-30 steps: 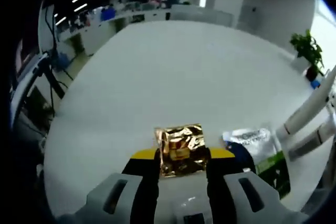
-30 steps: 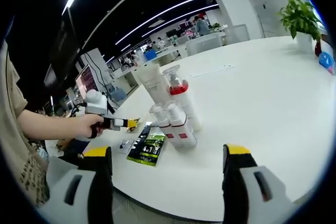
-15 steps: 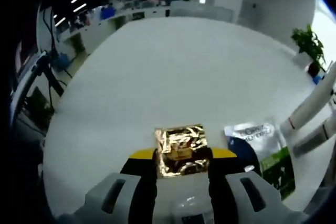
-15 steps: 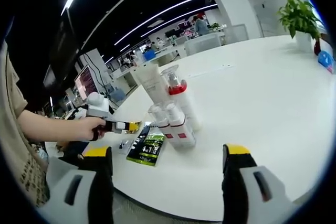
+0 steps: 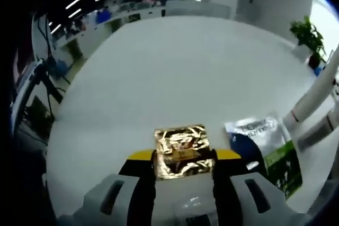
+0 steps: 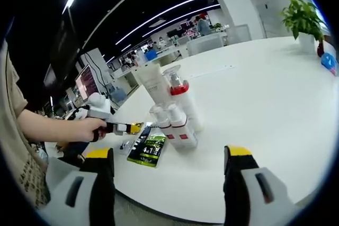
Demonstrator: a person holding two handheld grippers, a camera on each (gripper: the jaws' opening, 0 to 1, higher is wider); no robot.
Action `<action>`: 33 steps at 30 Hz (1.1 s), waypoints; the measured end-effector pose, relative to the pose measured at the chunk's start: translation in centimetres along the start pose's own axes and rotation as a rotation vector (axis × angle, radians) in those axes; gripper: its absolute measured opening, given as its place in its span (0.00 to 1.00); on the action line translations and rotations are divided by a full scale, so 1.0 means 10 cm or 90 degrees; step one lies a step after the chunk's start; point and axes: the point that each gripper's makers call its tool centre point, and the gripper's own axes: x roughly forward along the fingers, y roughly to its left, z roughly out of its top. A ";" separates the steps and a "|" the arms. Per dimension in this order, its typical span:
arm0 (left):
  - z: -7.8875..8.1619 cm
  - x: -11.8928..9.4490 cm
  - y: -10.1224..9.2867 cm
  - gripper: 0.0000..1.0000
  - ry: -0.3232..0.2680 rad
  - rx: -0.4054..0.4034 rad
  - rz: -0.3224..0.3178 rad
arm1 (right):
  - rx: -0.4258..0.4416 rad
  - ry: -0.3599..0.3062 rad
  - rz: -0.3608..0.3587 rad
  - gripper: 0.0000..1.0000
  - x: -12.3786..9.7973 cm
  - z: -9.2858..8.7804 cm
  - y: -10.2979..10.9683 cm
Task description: Arrange the skincare products in the storage area until every visible bottle or jar stands upright without overlapping.
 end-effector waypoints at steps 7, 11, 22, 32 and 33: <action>-0.02 -0.02 -0.03 0.43 -0.001 0.007 -0.011 | 0.000 0.000 0.000 0.85 0.00 0.00 0.00; -0.05 -0.04 -0.07 0.45 0.012 0.033 -0.030 | -0.001 0.001 0.002 0.85 0.00 0.00 0.00; -0.15 -0.20 -0.05 0.43 0.012 0.084 -0.069 | -0.005 0.002 0.005 0.85 0.00 0.00 0.01; -0.23 -0.40 0.00 0.56 0.000 0.089 -0.099 | -0.015 0.004 0.014 0.85 0.01 0.00 0.05; -0.24 -0.42 0.00 0.56 -0.002 0.088 -0.101 | -0.016 0.005 0.015 0.85 0.01 0.00 0.05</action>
